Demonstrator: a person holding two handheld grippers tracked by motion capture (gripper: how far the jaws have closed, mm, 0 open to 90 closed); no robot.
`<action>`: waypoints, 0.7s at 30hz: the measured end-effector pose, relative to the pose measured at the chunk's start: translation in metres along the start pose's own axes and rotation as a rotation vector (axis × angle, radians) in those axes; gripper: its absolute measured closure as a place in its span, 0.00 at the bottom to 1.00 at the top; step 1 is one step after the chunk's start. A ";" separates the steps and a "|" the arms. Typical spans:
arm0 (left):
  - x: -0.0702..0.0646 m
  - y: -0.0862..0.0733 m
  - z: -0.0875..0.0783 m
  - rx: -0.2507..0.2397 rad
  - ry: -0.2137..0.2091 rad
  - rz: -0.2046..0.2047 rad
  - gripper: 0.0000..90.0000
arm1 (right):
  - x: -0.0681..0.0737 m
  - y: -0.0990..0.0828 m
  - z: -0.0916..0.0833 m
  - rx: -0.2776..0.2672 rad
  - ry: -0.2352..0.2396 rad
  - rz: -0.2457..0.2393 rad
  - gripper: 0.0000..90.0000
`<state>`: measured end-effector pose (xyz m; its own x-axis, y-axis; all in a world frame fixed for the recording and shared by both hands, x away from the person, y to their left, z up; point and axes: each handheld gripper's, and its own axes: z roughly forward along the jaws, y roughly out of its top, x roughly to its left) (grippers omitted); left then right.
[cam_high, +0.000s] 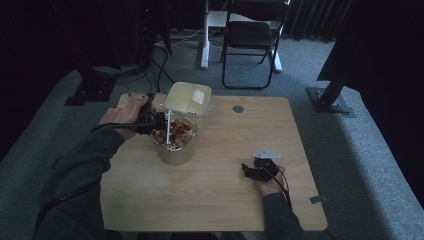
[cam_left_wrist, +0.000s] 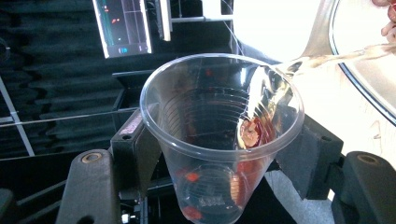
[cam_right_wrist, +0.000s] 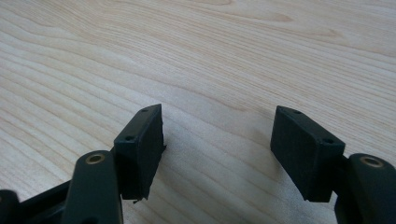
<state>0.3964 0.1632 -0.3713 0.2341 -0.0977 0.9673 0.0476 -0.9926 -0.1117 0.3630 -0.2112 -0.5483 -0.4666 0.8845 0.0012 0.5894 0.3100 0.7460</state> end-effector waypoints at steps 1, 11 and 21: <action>0.000 0.001 0.000 -0.002 0.002 0.005 0.39 | 0.000 0.000 0.000 0.000 0.000 0.000 0.38; 0.000 -0.001 0.001 0.015 -0.002 0.024 0.39 | 0.000 0.000 0.000 -0.001 0.000 0.000 0.38; -0.002 0.002 0.001 0.006 -0.032 0.024 0.41 | 0.000 0.000 0.000 -0.001 0.000 0.001 0.38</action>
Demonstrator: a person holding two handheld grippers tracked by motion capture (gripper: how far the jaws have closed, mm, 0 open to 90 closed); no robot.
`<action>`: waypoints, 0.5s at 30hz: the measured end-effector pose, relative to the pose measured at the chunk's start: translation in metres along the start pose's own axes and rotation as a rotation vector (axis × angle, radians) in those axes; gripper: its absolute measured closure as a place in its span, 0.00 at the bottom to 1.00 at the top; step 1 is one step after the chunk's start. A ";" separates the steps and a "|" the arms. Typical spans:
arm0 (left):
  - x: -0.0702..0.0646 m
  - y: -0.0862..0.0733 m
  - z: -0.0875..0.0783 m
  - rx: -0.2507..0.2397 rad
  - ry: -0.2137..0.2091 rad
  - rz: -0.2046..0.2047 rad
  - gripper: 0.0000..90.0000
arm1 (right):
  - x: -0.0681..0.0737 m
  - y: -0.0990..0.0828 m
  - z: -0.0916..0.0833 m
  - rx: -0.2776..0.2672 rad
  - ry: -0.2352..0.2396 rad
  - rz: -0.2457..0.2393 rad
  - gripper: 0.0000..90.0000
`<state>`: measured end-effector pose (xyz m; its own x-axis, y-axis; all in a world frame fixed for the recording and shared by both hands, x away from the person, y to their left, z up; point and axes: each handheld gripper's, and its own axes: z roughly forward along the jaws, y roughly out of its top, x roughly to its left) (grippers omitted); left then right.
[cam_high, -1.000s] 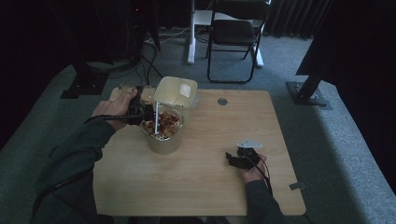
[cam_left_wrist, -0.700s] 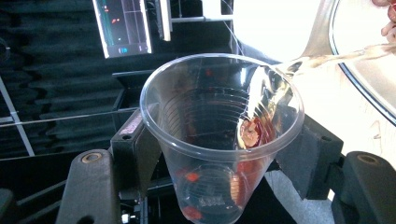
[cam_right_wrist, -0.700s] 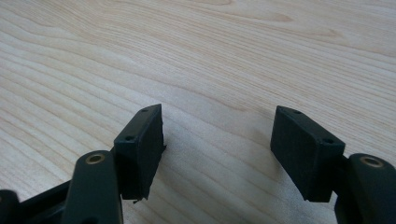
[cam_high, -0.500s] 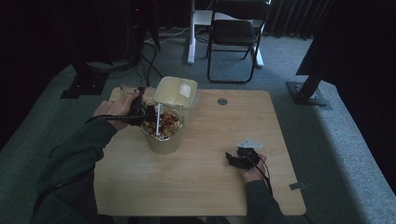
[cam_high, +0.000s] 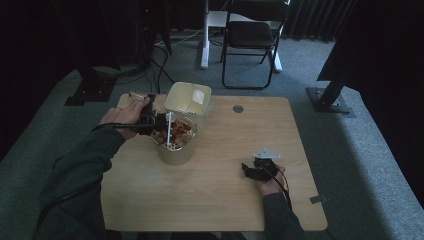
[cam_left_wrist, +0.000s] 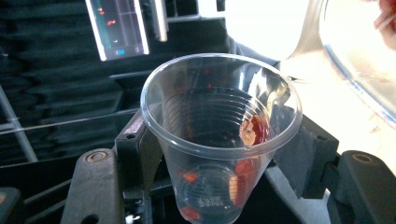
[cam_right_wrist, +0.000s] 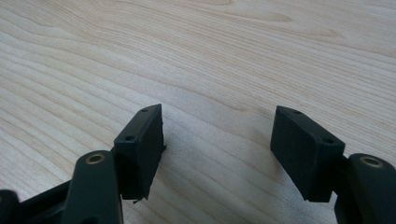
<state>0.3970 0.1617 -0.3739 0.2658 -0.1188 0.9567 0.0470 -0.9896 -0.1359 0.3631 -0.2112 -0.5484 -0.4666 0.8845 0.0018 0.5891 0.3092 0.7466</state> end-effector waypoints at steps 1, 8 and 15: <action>-0.001 0.000 0.000 -0.012 -0.003 0.012 0.41 | 0.000 0.000 0.000 0.000 0.000 0.000 0.38; -0.002 0.001 0.001 -0.002 0.013 0.028 0.42 | 0.000 0.000 0.000 0.000 0.000 0.000 0.38; 0.000 0.001 -0.002 -0.007 0.016 0.035 0.42 | 0.000 0.000 0.000 0.000 0.000 0.000 0.38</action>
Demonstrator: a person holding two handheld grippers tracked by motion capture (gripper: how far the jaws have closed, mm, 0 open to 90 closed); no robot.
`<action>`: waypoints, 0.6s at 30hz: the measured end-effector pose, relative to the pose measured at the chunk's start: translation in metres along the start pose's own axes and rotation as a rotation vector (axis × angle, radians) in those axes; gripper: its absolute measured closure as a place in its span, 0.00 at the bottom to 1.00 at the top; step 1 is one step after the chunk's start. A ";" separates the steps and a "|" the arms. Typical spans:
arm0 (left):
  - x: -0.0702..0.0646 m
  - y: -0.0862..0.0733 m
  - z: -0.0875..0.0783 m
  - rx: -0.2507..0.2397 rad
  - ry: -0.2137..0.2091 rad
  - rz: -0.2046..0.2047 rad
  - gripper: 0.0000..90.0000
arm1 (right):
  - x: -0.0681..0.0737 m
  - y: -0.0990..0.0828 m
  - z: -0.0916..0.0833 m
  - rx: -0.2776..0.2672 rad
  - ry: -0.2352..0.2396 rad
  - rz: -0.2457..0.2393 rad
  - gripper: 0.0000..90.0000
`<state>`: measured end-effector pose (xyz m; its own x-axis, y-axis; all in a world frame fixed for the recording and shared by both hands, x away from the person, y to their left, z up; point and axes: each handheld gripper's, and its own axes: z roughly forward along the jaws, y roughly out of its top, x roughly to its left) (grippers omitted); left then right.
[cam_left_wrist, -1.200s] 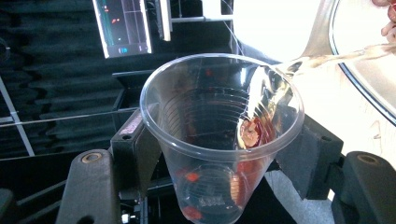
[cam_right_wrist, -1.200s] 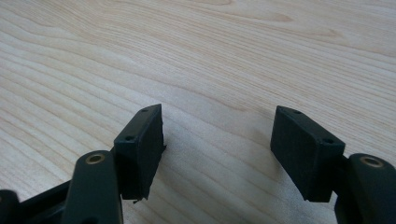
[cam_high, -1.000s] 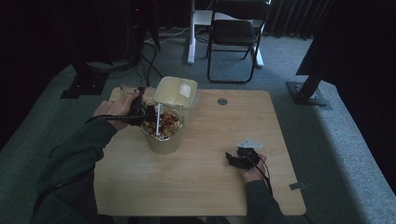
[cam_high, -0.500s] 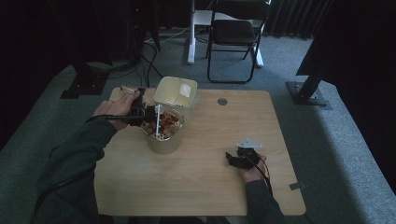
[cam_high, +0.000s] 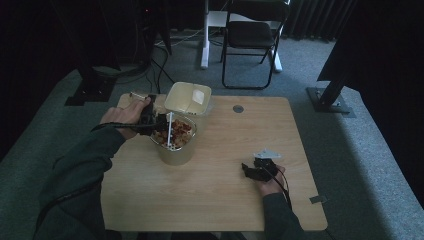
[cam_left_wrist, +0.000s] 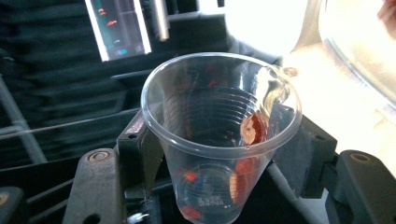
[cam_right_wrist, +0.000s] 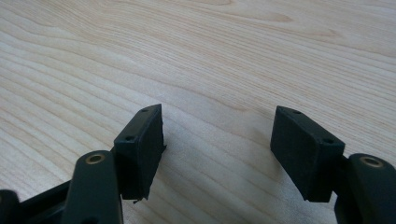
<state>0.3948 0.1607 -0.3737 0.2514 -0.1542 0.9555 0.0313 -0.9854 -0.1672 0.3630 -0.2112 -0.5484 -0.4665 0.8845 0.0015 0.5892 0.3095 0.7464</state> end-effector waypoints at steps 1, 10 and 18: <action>0.000 0.000 0.001 0.025 0.008 0.009 0.42 | 0.000 0.000 0.000 0.000 -0.001 -0.001 0.38; 0.000 -0.001 0.002 0.034 -0.007 -0.002 0.42 | 0.000 0.000 0.000 0.000 0.000 0.000 0.38; 0.000 0.000 -0.001 0.015 0.020 -0.006 0.42 | 0.000 0.000 0.000 -0.001 0.000 0.001 0.38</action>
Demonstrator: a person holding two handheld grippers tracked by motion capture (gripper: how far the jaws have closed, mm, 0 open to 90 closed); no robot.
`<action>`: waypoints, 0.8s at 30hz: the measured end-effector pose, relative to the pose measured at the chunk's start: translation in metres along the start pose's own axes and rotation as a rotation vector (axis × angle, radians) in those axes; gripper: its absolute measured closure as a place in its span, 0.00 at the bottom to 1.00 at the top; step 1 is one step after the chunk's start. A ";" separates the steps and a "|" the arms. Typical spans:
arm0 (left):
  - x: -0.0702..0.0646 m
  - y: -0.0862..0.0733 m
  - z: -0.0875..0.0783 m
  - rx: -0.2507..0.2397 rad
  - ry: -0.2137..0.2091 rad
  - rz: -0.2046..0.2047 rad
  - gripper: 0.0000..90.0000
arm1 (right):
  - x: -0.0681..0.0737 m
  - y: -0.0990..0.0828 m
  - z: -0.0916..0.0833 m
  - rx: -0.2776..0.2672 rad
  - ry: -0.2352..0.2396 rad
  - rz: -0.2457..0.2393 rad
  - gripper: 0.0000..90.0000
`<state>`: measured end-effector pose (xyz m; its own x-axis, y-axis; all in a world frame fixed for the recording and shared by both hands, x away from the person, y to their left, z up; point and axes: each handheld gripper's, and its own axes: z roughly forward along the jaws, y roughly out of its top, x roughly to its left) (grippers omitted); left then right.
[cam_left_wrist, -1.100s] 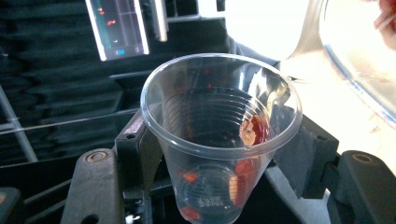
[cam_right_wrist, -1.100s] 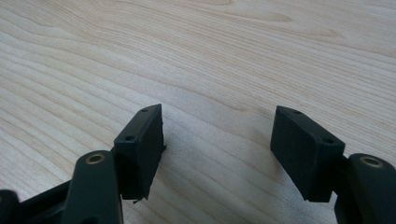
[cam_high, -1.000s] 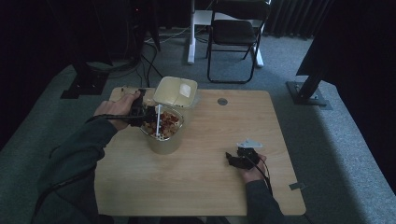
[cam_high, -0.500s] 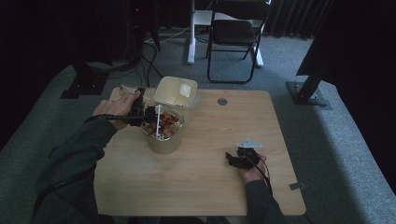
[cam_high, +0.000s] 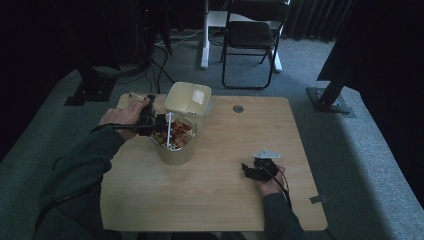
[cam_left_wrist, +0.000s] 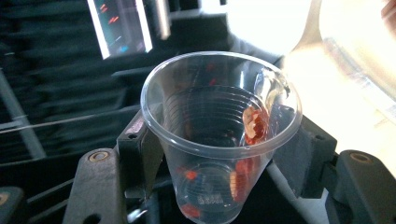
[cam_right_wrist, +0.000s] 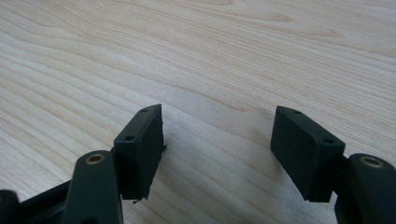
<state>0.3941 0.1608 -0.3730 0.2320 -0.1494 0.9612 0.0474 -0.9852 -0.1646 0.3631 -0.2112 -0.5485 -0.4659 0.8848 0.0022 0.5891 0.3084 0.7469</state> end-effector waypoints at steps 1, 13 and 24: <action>0.002 0.001 0.001 0.002 -0.007 -0.011 0.42 | 0.000 0.000 0.000 0.001 0.000 -0.001 0.38; 0.005 0.005 0.001 0.006 0.003 0.017 0.43 | 0.000 0.000 0.000 0.000 -0.001 -0.001 0.38; -0.003 0.006 -0.001 -0.010 -0.002 0.055 0.43 | 0.000 0.000 0.000 0.001 -0.001 0.001 0.38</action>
<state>0.3927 0.1556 -0.3761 0.2355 -0.2036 0.9503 0.0249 -0.9762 -0.2154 0.3631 -0.2112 -0.5484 -0.4649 0.8853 0.0023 0.5900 0.3079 0.7464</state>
